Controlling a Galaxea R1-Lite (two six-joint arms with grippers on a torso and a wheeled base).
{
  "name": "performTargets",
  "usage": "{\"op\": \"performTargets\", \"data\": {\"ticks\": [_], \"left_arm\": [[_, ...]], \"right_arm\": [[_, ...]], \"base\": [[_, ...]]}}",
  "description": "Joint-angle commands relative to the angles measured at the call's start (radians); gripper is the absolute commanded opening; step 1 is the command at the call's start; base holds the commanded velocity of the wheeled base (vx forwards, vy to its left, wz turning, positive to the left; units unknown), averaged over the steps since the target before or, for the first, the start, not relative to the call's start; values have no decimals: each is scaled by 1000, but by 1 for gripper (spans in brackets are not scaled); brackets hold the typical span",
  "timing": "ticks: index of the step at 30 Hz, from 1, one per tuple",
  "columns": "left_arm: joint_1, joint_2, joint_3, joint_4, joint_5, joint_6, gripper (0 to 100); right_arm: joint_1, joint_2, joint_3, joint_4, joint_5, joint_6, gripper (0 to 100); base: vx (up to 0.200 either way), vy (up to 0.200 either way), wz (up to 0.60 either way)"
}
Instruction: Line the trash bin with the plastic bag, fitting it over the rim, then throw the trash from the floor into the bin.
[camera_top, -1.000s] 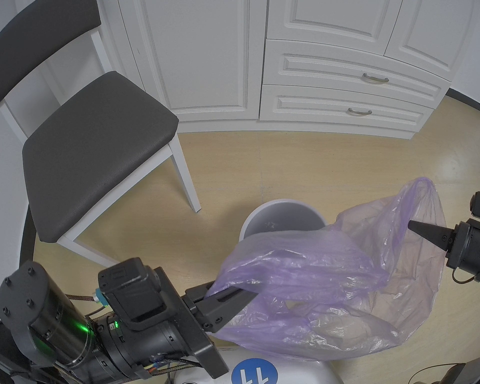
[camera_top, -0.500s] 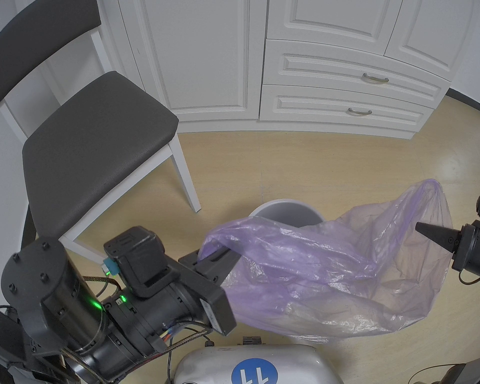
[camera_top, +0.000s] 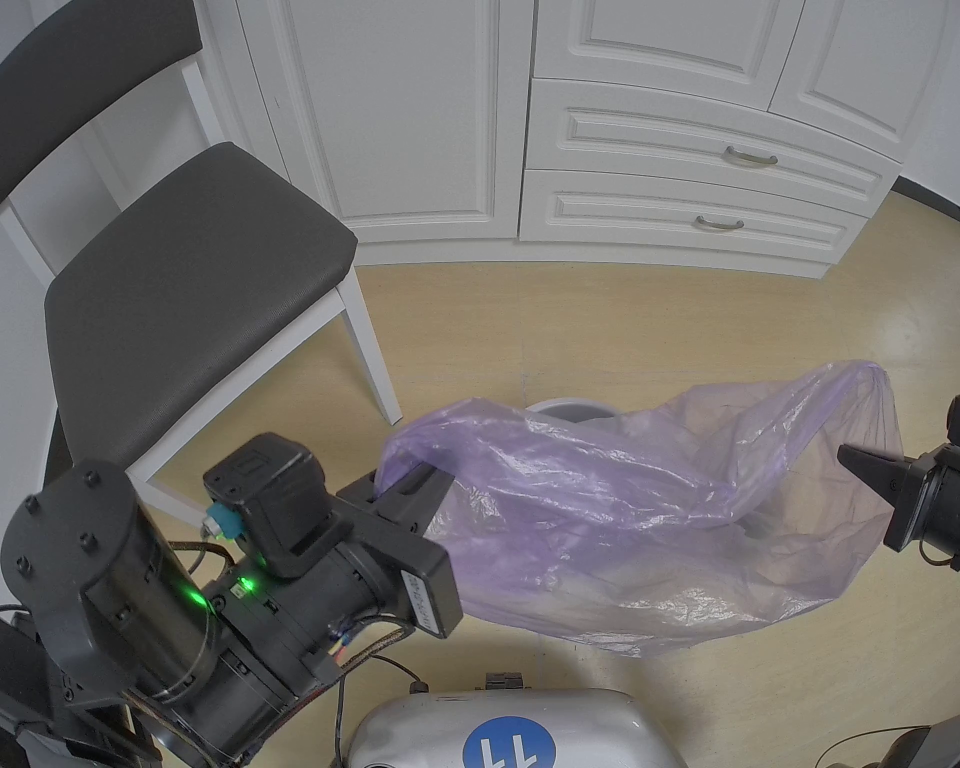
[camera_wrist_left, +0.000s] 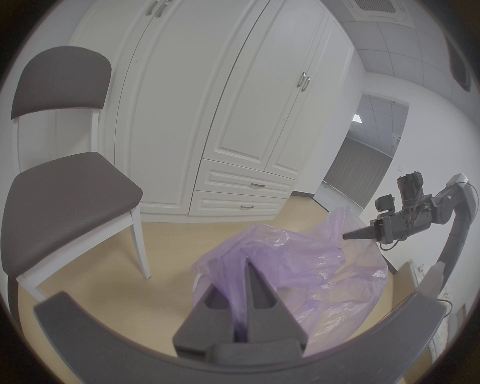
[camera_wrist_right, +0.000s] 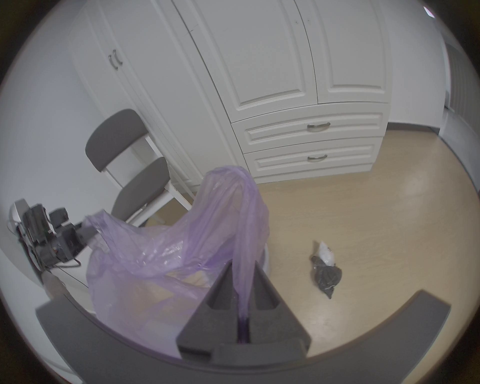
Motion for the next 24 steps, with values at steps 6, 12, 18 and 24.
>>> {"op": "performTargets", "data": {"ticks": [6, 12, 18, 24], "left_arm": [[13, 28, -1, -6, 9, 10, 0], [13, 28, -1, -8, 9, 23, 0], [16, 23, 7, -8, 12, 24, 0], [17, 25, 9, -8, 38, 43, 0]], "right_arm": [[-1, -9, 29, -6, -21, -45, 0], [-4, -12, 43, -6, -20, -58, 0], [-4, -15, 46, -6, -20, -64, 0], [-7, -32, 48, -6, -21, -87, 0]], "base": [[0, 0, 0], [0, 0, 0], [0, 0, 0], [0, 0, 0]]}}
